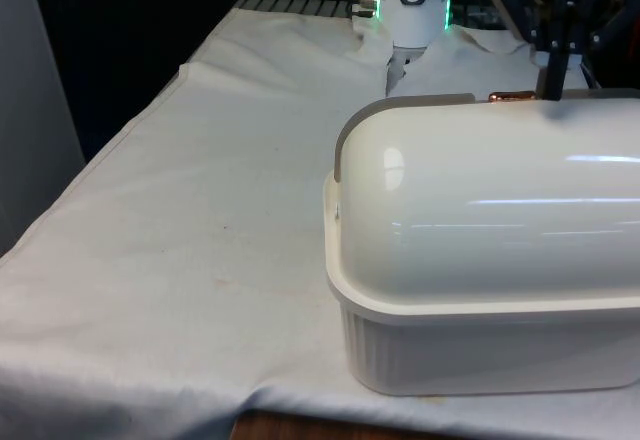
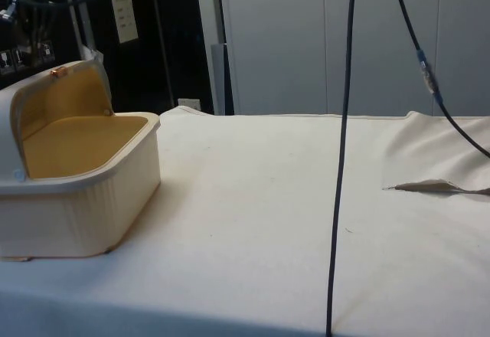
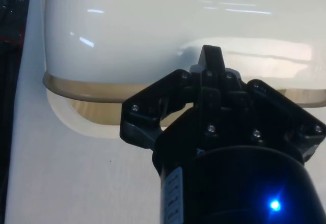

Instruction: Open the lid, then close it.

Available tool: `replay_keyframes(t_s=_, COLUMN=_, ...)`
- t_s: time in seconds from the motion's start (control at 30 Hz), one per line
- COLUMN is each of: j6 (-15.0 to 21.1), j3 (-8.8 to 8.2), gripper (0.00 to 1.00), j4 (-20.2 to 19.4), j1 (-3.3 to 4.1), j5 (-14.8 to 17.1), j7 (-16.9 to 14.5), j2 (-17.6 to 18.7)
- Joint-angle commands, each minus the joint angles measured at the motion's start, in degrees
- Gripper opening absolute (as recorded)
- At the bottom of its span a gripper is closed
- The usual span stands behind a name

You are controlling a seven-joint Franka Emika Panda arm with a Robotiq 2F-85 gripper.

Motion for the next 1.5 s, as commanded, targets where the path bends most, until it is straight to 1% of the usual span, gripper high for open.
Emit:
replay_keyframes(t_s=0.0, j6=1.4, j3=-0.11, gripper=0.00, j4=-2.9, j1=0.34, j5=-0.3, j7=0.2, j2=-1.9)
replay_keyframes(t_s=0.13, j6=1.5, j3=-0.23, gripper=0.00, j4=-4.0, j1=0.34, j5=-0.3, j7=0.2, j2=-2.5)
replay_keyframes(t_s=0.17, j6=0.0, j3=-0.17, gripper=0.00, j4=-1.1, j1=0.00, j5=0.0, j7=-0.1, j2=-0.6)
replay_keyframes(t_s=0.2, j6=1.6, j3=-0.29, gripper=0.00, j4=-4.2, j1=0.34, j5=-0.3, j7=0.1, j2=-2.7)
replay_keyframes(t_s=0.4, j6=2.0, j3=-0.57, gripper=0.00, j4=-6.4, j1=0.34, j5=-0.3, j7=0.1, j2=-3.8)
replay_keyframes(t_s=0.43, j6=0.2, j3=-0.46, gripper=0.00, j4=-3.2, j1=0.00, j5=0.0, j7=-0.2, j2=-1.7)
replay_keyframes(t_s=0.47, j6=2.0, j3=-0.57, gripper=0.00, j4=-6.4, j1=0.34, j5=-0.3, j7=0.1, j2=-3.8)
replay_keyframes(t_s=0.67, j6=2.8, j3=-0.69, gripper=0.00, j4=-8.6, j1=0.40, j5=-0.5, j7=0.1, j2=-4.8)
replay_keyframes(t_s=0.7, j6=1.1, j3=-0.57, gripper=0.00, j4=-5.7, j1=-0.06, j5=-0.1, j7=-0.2, j2=-2.9)
replay_keyframes(t_s=0.73, j6=2.9, j3=-0.69, gripper=0.00, j4=-9.2, j1=0.40, j5=-0.5, j7=0.1, j2=-5.2)
replay_keyframes(t_s=1.0, j6=3.7, j3=-0.74, gripper=0.00, j4=-11.9, j1=0.34, j5=-0.6, j7=0.1, j2=-6.6)
replay_keyframes(t_s=1.03, j6=2.2, j3=-0.63, gripper=0.00, j4=-8.9, j1=-0.06, j5=-0.1, j7=-0.2, j2=-4.6)
replay_keyframes(t_s=1.07, j6=4.0, j3=-0.74, gripper=0.00, j4=-12.7, j1=0.40, j5=-0.6, j7=0.2, j2=-7.0)
replay_keyframes(t_s=1.3, j6=4.9, j3=-0.74, gripper=0.00, j4=-15.8, j1=0.46, j5=-0.8, j7=0.2, j2=-8.7)
replay_keyframes(t_s=1.33, j6=3.4, j3=-0.57, gripper=0.00, j4=-13.1, j1=0.00, j5=-0.3, j7=-0.2, j2=-6.9)
replay_keyframes(t_s=1.37, j6=5.0, j3=-0.74, gripper=0.00, j4=-16.2, j1=0.46, j5=-0.9, j7=0.2, j2=-8.9)
replay_keyframes(t_s=1.47, j6=5.3, j3=-0.69, gripper=0.00, j4=-17.8, j1=0.52, j5=-1.0, j7=0.3, j2=-9.8)
